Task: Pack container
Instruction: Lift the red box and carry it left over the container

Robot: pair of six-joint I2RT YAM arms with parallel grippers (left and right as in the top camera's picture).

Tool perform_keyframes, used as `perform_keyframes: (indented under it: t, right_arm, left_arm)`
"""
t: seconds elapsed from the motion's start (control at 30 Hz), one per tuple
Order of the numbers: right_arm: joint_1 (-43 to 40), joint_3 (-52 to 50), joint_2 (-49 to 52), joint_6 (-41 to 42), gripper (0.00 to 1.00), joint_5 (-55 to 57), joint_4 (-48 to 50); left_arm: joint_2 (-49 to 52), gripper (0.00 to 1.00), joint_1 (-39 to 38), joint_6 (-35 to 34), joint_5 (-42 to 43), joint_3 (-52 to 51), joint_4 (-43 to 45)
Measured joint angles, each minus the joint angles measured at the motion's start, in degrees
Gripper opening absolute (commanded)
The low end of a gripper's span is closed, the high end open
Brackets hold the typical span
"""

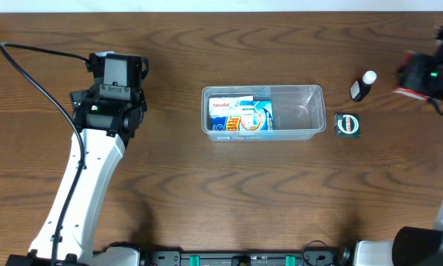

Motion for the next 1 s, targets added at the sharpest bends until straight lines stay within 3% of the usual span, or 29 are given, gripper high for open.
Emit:
perform_keyframes:
  t: [0.5, 1.0]
  right_arm:
    - [30.08, -4.33, 9.16, 8.35, 0.56, 2.97, 5.77]
    - [33.53, -5.38, 23.87, 11.13, 0.56, 5.77, 5.77]
  left_arm:
    - [0.0, 0.98, 0.02, 0.0, 0.0, 0.0, 0.0]
    - [0.0, 0.98, 0.02, 0.0, 0.0, 0.0, 0.0]
